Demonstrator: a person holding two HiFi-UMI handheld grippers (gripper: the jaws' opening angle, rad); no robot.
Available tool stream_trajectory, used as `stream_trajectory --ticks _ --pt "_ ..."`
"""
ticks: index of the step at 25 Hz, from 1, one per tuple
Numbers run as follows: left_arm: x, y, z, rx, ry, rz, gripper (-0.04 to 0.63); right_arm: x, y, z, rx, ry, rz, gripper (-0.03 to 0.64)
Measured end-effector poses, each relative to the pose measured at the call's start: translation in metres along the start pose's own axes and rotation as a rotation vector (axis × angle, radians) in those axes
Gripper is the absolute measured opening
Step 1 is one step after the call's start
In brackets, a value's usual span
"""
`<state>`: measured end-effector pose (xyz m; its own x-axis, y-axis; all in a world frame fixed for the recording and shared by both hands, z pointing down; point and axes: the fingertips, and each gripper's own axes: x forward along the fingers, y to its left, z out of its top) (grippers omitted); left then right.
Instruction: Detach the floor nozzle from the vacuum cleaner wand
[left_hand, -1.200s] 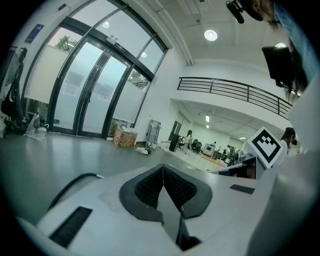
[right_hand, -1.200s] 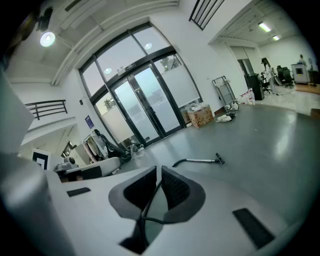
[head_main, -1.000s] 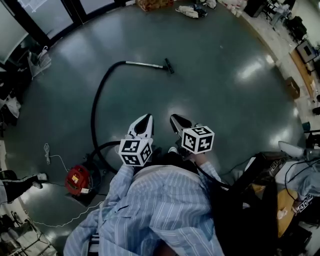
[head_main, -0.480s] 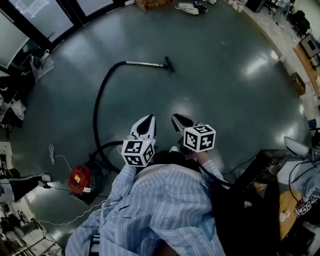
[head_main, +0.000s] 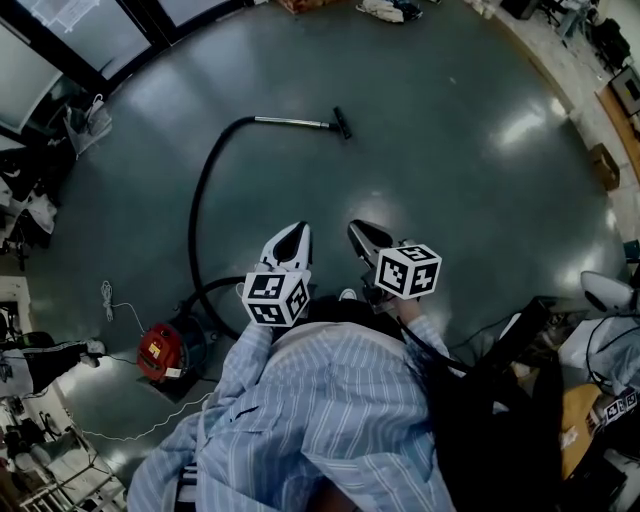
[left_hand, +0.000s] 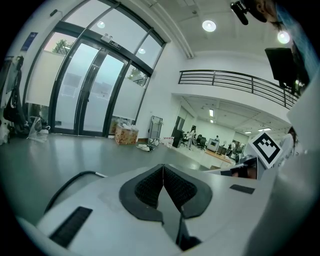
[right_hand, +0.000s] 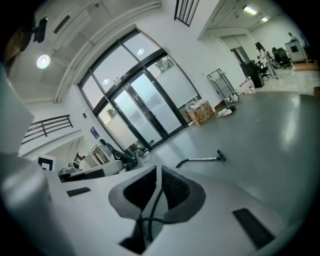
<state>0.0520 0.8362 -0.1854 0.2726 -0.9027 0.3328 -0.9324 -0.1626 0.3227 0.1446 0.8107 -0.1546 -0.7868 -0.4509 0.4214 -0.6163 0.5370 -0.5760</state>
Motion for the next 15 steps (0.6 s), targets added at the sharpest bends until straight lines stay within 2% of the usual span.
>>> stream_trajectory --ticks 9,15 --pt "0.026 -0.023 -0.009 -0.028 0.005 0.024 0.006 -0.012 -0.044 -0.001 0.034 0.057 -0.009 0.037" --pt "0.043 -0.008 -0.011 -0.046 0.037 0.055 0.006 0.003 -0.060 0.011 0.072 0.071 -0.003 0.037"
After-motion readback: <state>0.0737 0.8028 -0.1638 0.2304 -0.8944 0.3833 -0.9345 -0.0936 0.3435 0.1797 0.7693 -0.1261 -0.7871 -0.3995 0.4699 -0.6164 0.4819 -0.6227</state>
